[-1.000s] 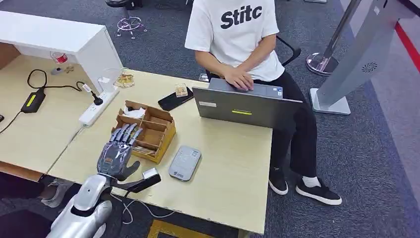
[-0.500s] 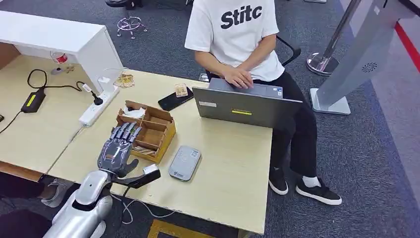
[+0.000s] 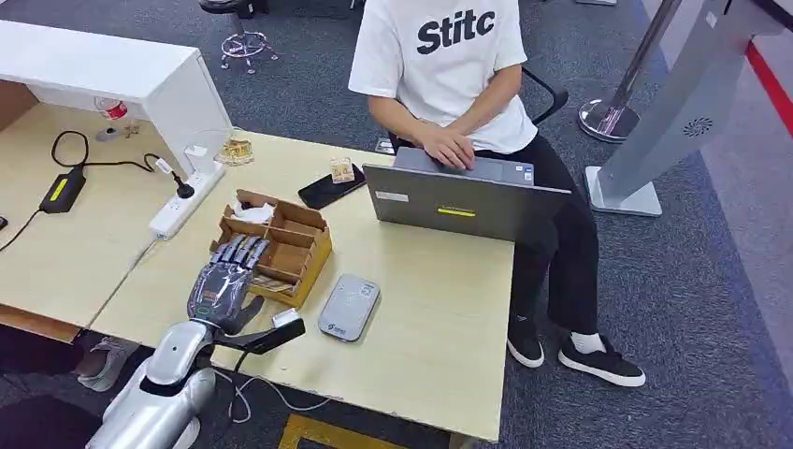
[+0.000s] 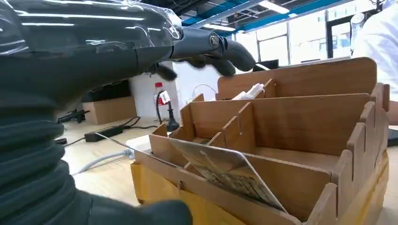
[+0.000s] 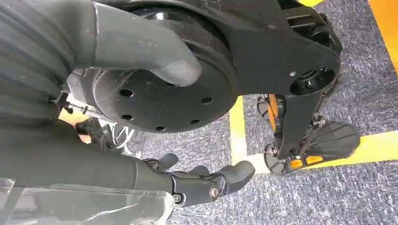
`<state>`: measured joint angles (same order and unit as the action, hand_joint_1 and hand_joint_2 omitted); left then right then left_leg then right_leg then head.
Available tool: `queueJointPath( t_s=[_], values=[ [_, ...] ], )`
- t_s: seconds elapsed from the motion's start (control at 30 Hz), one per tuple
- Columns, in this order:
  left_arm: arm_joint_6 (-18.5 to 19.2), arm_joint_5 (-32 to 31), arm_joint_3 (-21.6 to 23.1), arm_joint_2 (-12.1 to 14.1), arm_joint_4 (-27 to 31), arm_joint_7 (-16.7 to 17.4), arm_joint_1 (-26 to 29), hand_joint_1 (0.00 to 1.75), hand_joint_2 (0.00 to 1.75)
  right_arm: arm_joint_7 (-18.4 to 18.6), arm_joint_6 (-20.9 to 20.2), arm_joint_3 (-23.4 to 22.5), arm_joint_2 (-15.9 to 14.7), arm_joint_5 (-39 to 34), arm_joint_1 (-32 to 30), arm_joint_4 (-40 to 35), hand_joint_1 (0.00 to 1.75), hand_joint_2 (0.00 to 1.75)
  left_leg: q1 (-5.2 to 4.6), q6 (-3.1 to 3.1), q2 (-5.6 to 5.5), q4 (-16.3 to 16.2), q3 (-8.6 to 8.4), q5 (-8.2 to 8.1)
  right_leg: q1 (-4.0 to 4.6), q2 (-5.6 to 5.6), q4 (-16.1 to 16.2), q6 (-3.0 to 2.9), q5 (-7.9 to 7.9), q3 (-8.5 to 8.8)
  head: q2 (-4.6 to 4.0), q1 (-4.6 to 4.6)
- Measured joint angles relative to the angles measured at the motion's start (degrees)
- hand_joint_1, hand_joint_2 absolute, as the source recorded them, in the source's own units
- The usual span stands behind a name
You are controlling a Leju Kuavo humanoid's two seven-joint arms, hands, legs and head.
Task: Pass the card to the sensor for recognition and then transmit it.
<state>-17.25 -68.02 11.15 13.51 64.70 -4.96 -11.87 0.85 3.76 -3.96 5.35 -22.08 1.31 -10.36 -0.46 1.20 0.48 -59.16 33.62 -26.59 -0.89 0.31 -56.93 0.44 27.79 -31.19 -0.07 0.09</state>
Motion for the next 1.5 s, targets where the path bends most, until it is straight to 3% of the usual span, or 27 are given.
queueJointPath(
  t_s=[0.1, 0.3, 0.37, 0.53, 0.6, 0.77, 1.5],
  values=[
    [0.44, 0.33, 0.00, -0.09, -0.44, -0.13, -0.07, 1.62, 1.75, 0.02, 0.00, 0.00, 0.00, 0.24, 0.00, 0.00, 0.00, 1.75, 0.00, 0.00, 0.00, 0.00, 0.00, 0.00, 0.00, 0.00, 0.00, 0.00, 0.00, 0.00, 0.00, -0.02],
    [1.03, 0.96, 0.00, -0.20, -1.33, -0.17, -0.36, 1.62, 1.75, 0.02, -0.02, 0.00, 0.00, 0.35, 0.00, 0.00, 0.00, 1.75, 0.00, 0.00, 0.00, 0.00, 0.00, 0.00, 0.00, 0.00, 0.00, 0.00, 0.00, 0.00, 0.00, 0.00],
    [1.05, 0.98, 0.00, -0.24, -1.55, -0.17, -0.56, 1.71, 1.75, 0.02, -0.02, 0.00, 0.00, 0.37, 0.01, 0.00, 0.00, 1.75, 0.00, 0.00, 0.00, 0.00, 0.00, 0.00, 0.00, 0.00, 0.00, 0.00, 0.00, 0.00, 0.00, 0.00],
    [1.25, 1.01, -0.02, -0.26, -1.84, -0.17, -0.69, 1.66, 1.75, 0.02, -0.02, 0.00, 0.00, 0.50, 0.01, 0.00, 0.00, 1.75, 0.00, 0.00, 0.00, 0.00, 0.00, 0.00, 0.00, 0.00, 0.00, 0.00, 0.00, 0.01, 0.00, 0.00],
    [0.77, 1.22, 0.00, -0.26, -1.92, -0.17, -0.71, 1.75, 1.75, 0.02, -0.02, 0.00, 0.00, 0.50, 0.00, 0.00, 0.00, 1.75, 0.00, 0.00, 0.00, 0.00, 0.00, 0.00, 0.00, 0.00, 0.00, 0.00, 0.00, 0.01, 0.00, 0.00],
    [-1.46, 1.60, -0.11, 0.00, -1.92, -0.15, -1.17, 1.75, 1.75, 0.20, 0.02, 0.00, 0.00, 0.68, 0.00, 0.00, 0.00, 1.75, 0.00, 0.01, 0.00, 0.00, 0.00, 0.02, 0.00, 0.00, 0.00, 0.00, 0.00, 0.00, 0.00, 0.00],
    [-2.73, 2.43, -4.35, 3.50, 1.60, 1.05, -10.18, 1.75, 1.75, 0.63, 0.17, 0.00, 0.00, 1.97, 0.05, 0.00, 0.00, 1.75, 0.01, -0.04, -0.01, 0.00, 0.03, 0.15, 0.00, -0.01, -0.02, 0.01, -0.08, -0.01, 0.00, 0.00]
  ],
)
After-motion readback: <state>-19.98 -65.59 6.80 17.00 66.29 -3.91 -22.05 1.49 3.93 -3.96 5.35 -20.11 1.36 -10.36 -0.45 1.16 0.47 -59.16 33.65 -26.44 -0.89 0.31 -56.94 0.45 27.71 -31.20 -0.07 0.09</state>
